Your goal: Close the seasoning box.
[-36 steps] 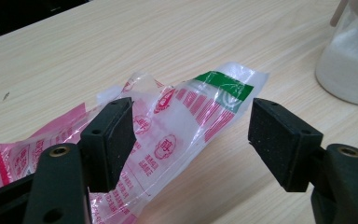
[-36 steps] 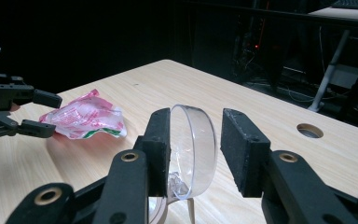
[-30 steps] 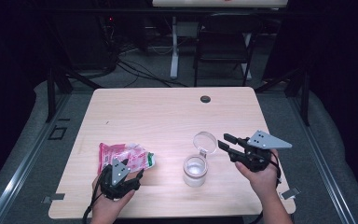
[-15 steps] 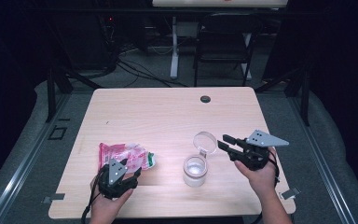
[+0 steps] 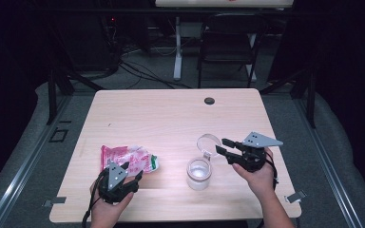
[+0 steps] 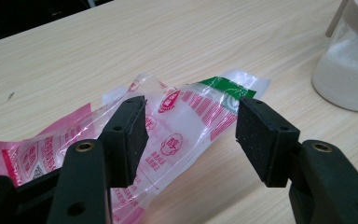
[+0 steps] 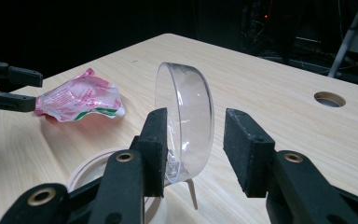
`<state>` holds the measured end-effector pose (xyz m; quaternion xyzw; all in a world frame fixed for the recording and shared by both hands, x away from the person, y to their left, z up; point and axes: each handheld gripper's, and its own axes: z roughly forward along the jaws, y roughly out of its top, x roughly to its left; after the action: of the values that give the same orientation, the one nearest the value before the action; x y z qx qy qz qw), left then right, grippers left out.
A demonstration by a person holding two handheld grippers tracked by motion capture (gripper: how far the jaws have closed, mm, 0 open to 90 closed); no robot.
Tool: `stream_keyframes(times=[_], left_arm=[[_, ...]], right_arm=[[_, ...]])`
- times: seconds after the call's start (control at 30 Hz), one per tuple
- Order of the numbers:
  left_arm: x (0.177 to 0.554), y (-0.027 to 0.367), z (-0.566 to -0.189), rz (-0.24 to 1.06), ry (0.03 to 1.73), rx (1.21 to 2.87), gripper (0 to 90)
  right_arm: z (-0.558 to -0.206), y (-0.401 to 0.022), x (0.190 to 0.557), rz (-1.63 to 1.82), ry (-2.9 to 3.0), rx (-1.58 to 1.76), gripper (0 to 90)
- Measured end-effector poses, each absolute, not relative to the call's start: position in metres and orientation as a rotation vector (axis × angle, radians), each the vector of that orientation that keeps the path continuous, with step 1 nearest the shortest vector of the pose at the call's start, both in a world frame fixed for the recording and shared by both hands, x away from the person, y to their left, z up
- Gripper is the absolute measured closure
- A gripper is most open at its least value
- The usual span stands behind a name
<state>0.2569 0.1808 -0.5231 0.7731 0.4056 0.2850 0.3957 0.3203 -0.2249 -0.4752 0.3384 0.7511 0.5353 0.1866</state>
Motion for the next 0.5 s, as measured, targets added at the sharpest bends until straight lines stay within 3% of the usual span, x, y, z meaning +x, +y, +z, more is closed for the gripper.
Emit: stream_keyframes(times=[0.5], left_arm=[[0.256, 0.1833, -0.5227, 0.738, 1.042, 1.944, 44.1]], right_arm=[[-0.4801, -0.2173, 0.3257, 1.487, 2.141, 0.949, 60.9]])
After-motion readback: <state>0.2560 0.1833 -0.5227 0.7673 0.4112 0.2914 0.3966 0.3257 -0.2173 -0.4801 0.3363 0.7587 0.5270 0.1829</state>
